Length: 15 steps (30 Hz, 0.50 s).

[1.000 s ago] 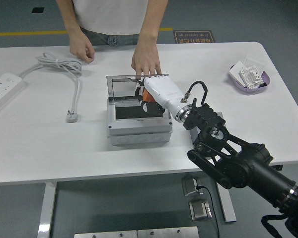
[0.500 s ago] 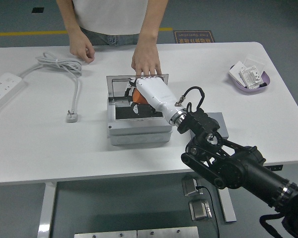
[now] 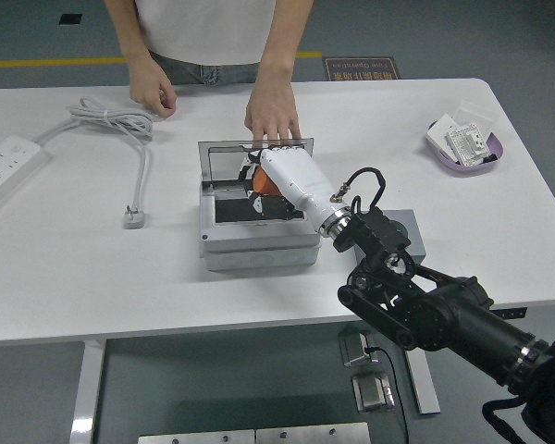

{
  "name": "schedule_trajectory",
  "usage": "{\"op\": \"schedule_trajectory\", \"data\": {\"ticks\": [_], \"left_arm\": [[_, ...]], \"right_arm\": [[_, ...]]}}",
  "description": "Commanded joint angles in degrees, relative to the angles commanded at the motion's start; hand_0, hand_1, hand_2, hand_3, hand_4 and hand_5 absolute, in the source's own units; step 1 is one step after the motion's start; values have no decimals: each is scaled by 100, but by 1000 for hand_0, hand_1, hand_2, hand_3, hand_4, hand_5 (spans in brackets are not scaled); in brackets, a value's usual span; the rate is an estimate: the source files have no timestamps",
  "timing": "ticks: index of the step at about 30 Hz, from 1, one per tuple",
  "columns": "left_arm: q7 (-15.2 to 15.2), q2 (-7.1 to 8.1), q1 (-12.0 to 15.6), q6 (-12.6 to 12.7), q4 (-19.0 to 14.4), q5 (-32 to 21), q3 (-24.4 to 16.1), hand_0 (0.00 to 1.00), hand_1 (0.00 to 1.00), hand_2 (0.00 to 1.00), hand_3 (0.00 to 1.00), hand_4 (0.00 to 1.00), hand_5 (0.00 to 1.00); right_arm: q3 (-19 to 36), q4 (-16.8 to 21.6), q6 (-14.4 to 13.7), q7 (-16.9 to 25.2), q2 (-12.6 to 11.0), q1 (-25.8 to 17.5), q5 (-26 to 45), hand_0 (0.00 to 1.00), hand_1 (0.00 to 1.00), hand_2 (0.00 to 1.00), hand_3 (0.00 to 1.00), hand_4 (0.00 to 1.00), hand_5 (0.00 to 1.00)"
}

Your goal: Fetch the battery,place it into the box,close the lid of the box

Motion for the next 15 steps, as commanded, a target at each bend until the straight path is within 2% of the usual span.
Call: {"op": "schedule_trajectory", "data": {"ticks": [9,15], "left_arm": [[-5,-10,-14,-2,0,36,-11,540,623,610,653,685,281],[-11,-6,-10,-4,0,47,-7,540,623,610,652,685,281]], "right_arm": [[-256,-170,-161,150,8,75,542,2,112,203,212,2,2],[-326,-226,-164,159,12,101,574,2,112,203,213,2,2]]}}
